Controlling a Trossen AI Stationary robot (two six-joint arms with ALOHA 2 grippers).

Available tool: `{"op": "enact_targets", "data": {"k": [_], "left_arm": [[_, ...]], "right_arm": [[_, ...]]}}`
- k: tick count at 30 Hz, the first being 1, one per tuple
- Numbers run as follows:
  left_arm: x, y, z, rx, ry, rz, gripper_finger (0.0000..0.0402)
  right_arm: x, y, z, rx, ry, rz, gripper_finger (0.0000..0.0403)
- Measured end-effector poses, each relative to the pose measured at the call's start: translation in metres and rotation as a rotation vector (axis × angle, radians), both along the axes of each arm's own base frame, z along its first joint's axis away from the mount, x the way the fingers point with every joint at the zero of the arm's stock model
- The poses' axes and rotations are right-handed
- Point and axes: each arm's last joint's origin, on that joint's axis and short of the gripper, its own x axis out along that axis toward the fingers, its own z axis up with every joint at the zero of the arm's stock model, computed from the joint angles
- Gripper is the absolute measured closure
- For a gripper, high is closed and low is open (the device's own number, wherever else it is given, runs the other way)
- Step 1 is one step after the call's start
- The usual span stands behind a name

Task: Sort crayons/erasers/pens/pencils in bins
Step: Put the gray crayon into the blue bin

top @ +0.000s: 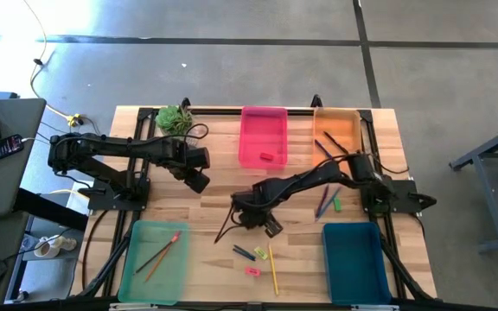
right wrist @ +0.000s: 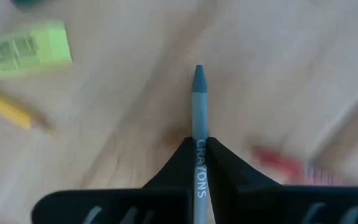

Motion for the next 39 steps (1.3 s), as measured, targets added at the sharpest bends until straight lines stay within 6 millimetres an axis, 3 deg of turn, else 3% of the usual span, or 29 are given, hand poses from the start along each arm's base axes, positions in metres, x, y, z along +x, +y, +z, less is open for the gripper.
{"op": "enact_targets", "data": {"k": [11,19,32,39], "left_arm": [[0.002,-0.009,0.000,0.008,0.002,-0.070,0.0284],[0.006,-0.021,0.000,0.057,0.009,-0.183,0.0284],[0.028,-0.044,0.004,0.125,-0.189,-0.367,0.0284],[0.044,-0.059,0.011,0.162,-0.356,-0.456,0.0284]], "right_arm": [[-0.011,-0.008,0.054,0.064,-0.054,-0.224,0.0402],[-0.029,-0.013,0.094,0.013,-0.097,-0.387,0.0402],[-0.069,-0.023,0.118,-0.194,0.022,-0.560,0.0402],[-0.124,-0.022,0.119,-0.156,0.001,-0.724,0.0402]]}}
